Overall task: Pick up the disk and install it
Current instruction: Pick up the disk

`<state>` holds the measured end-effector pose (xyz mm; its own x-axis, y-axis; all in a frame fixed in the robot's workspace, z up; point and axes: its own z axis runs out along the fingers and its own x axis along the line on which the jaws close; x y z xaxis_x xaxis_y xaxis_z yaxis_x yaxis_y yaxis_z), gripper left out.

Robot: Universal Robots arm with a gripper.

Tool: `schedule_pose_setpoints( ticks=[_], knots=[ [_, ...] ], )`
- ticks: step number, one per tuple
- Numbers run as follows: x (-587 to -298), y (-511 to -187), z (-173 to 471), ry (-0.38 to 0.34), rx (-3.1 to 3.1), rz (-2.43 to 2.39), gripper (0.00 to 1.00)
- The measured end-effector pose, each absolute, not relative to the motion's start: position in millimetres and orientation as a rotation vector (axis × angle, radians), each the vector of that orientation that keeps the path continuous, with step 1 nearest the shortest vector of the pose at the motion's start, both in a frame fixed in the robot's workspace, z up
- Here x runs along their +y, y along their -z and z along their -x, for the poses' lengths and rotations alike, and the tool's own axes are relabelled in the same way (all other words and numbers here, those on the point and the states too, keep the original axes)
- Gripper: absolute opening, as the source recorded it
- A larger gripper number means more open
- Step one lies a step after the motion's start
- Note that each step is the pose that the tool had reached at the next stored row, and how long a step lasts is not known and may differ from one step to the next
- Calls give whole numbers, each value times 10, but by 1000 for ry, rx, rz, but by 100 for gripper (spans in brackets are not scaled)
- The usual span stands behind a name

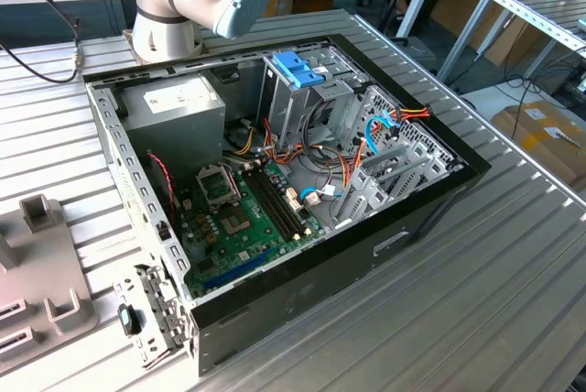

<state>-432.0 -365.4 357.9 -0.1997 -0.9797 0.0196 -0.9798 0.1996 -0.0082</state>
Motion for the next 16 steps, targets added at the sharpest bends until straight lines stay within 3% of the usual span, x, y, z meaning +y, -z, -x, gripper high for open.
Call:
schedule_pose_setpoints(
  ticks=[16],
  knots=[
    [-3654,-3576,4320,-31,-2199,-2232,11]
  ],
)
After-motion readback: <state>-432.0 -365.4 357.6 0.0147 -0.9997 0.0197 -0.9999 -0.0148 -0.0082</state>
